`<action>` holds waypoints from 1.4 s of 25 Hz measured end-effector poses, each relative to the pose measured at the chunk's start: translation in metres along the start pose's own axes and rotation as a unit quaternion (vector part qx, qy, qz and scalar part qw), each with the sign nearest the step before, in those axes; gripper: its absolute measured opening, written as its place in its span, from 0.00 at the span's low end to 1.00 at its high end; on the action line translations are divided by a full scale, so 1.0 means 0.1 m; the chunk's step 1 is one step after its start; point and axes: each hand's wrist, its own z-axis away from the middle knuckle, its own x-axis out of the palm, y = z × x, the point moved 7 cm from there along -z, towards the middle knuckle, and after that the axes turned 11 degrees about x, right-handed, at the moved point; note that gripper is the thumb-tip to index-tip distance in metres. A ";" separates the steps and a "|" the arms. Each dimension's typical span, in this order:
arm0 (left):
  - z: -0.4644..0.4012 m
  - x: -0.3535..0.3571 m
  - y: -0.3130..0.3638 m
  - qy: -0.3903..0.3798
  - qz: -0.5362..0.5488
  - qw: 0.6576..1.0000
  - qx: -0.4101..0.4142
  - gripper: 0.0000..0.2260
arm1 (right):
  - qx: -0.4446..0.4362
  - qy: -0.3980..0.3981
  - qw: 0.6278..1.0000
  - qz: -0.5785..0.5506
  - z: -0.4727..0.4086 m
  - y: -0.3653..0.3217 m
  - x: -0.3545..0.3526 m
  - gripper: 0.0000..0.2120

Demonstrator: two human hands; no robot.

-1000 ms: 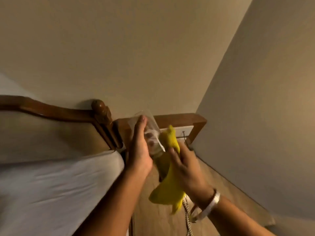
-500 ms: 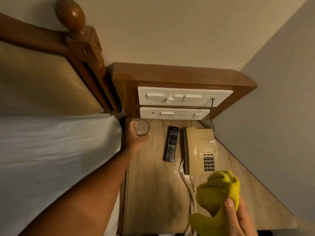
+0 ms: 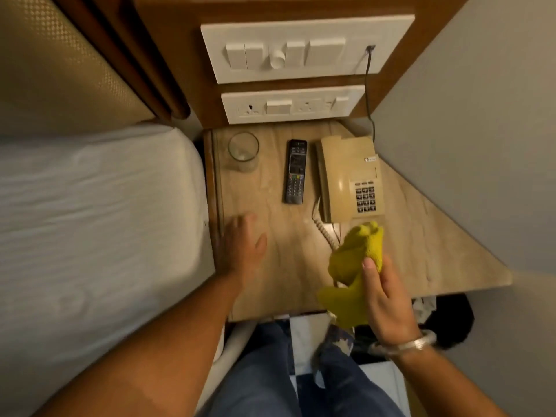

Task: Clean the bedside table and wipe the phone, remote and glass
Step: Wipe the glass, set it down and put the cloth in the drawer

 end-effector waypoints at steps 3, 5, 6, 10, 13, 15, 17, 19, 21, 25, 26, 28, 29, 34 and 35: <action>0.99 0.74 0.16 -0.162 -0.010 0.983 0.082 0.12 | -0.022 -0.042 0.998 0.042 -0.08 0.23 0.10 0.16; 1.45 1.33 0.12 -0.247 -0.023 0.963 0.103 0.13 | -0.061 -0.076 0.994 0.059 -0.08 0.41 0.12 0.17; 1.61 1.65 0.10 -0.275 -0.035 0.955 0.106 0.15 | -0.086 -0.090 0.990 0.066 -0.05 0.52 0.10 0.19; 1.61 2.42 -0.05 -0.247 -0.129 0.958 0.062 0.20 | -0.153 -0.131 0.977 0.076 0.05 1.12 -0.08 0.19; 1.41 2.82 -0.04 -0.223 -0.202 0.946 0.116 0.22 | -0.157 -0.153 0.972 0.080 0.07 1.71 -0.19 0.21; 1.25 2.92 0.00 -0.195 -0.244 0.938 0.150 0.22 | -0.156 -0.157 0.971 0.089 0.07 1.97 -0.23 0.21; 1.15 3.11 -0.02 -0.184 -0.187 0.953 0.150 0.20 | -0.162 -0.151 0.970 0.099 0.10 2.19 -0.23 0.20; 1.09 3.17 0.01 -0.182 -0.157 0.959 0.152 0.18 | -0.176 -0.152 0.967 0.103 0.15 2.29 -0.22 0.20; 1.24 3.23 -0.03 -0.187 -0.175 0.961 0.103 0.15 | -0.185 -0.175 0.962 0.094 0.26 2.32 -0.18 0.20; 1.99 3.42 -0.14 -0.209 -0.165 0.961 0.074 0.16 | -0.226 -0.242 0.937 0.107 0.55 2.28 -0.03 0.21; 2.15 3.47 -0.18 -0.212 -0.145 0.965 0.057 0.19 | -0.253 -0.241 0.929 0.121 0.58 2.25 0.07 0.21; 2.55 3.54 -0.22 -0.262 -0.005 0.962 -0.079 0.19 | -0.339 -0.202 0.895 0.209 0.59 2.23 0.39 0.22; 2.70 3.58 -0.17 -0.309 0.181 0.923 -0.137 0.20 | -0.382 -0.175 0.862 0.284 0.57 2.24 0.63 0.22; 2.73 3.56 -0.27 -0.316 -0.049 0.941 -0.107 0.23 | -0.179 -0.247 0.746 0.592 -0.14 3.20 1.79 0.33; 2.69 3.52 -0.27 -0.305 0.008 0.948 -0.094 0.22 | -0.105 -0.278 0.738 0.606 -0.27 3.42 1.91 0.37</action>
